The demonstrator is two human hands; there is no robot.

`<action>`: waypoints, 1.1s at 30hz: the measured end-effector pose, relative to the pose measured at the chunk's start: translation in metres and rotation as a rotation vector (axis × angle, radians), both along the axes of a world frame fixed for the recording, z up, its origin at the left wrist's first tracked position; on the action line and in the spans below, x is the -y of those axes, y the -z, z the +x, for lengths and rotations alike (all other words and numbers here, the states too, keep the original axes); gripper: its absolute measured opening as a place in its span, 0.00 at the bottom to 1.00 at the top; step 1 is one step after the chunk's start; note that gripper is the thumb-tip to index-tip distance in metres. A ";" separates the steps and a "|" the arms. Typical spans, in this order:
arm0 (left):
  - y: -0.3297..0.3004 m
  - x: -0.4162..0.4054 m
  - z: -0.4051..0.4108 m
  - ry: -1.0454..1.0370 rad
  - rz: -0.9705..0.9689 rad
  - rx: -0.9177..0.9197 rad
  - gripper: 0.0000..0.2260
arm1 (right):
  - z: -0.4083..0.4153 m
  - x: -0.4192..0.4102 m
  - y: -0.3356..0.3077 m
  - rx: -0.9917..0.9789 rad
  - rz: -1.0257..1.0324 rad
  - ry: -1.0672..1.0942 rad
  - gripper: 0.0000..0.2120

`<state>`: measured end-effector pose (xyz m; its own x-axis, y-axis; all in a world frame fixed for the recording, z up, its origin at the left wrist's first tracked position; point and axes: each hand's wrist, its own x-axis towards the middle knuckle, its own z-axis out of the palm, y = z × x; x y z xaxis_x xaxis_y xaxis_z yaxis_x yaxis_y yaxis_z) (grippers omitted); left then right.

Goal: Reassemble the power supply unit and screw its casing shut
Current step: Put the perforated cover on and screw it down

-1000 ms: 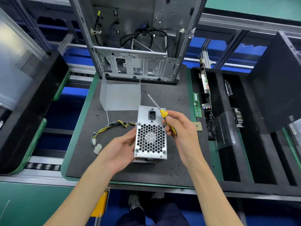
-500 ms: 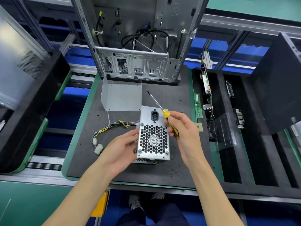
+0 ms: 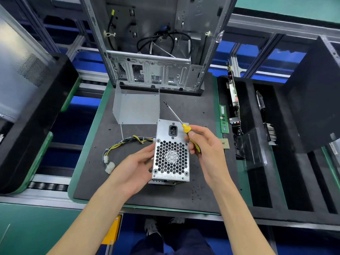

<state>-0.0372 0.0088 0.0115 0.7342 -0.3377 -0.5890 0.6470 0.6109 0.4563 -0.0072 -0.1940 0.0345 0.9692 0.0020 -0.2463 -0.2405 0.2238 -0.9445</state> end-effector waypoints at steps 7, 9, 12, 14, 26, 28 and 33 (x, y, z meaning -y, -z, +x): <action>0.002 -0.002 -0.001 0.032 0.014 0.012 0.17 | -0.001 0.001 0.001 0.004 0.000 -0.003 0.08; 0.002 -0.002 0.000 0.042 0.019 0.017 0.16 | -0.001 0.002 0.001 0.005 -0.001 0.001 0.08; 0.002 -0.001 0.000 0.038 0.039 0.028 0.16 | -0.001 0.003 0.002 0.007 0.002 0.010 0.08; 0.002 0.001 0.001 0.030 0.054 0.036 0.16 | -0.001 0.003 0.002 0.007 0.009 0.014 0.08; -0.013 0.007 -0.004 -0.038 0.076 0.034 0.13 | -0.001 0.005 0.001 0.005 0.002 0.007 0.08; -0.016 0.007 -0.005 -0.047 0.083 0.043 0.15 | -0.001 0.005 0.001 0.003 0.000 0.006 0.08; -0.019 0.010 -0.006 0.042 0.210 0.177 0.21 | -0.001 0.005 -0.001 0.004 -0.013 0.002 0.08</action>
<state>-0.0433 -0.0016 0.0300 0.8198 -0.2542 -0.5132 0.5688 0.4656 0.6780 -0.0085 -0.1992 0.0357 0.9702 -0.0030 -0.2423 -0.2362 0.2118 -0.9483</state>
